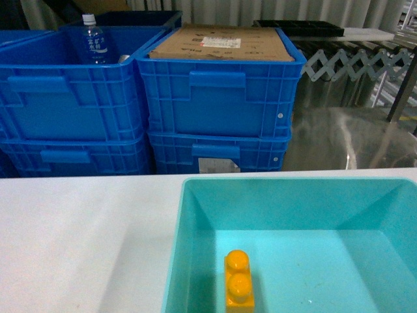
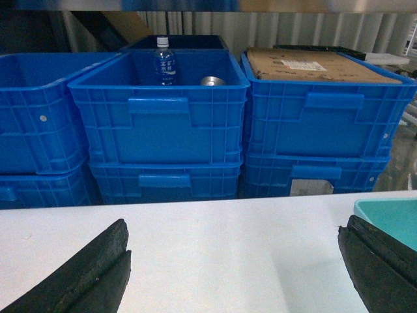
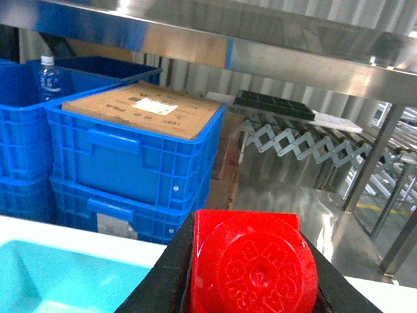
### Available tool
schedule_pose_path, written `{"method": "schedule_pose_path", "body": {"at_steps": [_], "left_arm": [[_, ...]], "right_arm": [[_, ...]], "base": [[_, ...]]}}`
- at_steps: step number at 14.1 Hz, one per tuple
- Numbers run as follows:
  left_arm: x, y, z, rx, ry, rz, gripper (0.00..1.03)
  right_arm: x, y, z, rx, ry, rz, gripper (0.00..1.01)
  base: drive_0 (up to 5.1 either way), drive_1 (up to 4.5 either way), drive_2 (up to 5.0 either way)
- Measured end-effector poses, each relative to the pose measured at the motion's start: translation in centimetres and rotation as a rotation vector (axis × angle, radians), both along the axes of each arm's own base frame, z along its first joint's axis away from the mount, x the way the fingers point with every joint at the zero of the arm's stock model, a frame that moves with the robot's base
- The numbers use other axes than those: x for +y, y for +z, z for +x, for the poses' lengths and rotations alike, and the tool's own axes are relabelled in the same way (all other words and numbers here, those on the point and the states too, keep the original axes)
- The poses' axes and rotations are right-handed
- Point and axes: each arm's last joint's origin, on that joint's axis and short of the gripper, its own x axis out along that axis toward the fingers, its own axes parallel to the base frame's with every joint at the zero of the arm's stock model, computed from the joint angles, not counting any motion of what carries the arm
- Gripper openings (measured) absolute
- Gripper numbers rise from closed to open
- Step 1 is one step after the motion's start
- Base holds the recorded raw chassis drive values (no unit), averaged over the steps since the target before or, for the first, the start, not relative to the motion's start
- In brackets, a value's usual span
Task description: Pick red block from blue box to shelf
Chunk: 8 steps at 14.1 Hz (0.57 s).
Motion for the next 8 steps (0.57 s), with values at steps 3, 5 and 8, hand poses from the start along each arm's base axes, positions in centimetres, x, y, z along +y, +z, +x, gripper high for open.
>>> {"method": "schedule_pose_path", "body": {"at_steps": [3,5,8], "left_arm": [[0.0,0.0,0.0,0.0,0.0,0.0,0.98],[0.0,0.0,0.0,0.0,0.0,0.0,0.98],[0.0,0.0,0.0,0.0,0.0,0.0,0.98]], "right_arm": [[0.1,-0.1,-0.1,0.021,0.047,-0.014,0.28],[0.2,0.2,-0.1,0.001,0.06,-0.027,0.28],[-2.0,-2.0,-1.5,0.14,-0.128,0.112,0.28]], "base": [[0.0,0.0,0.0],[0.0,0.0,0.0],[0.0,0.0,0.0]]}}
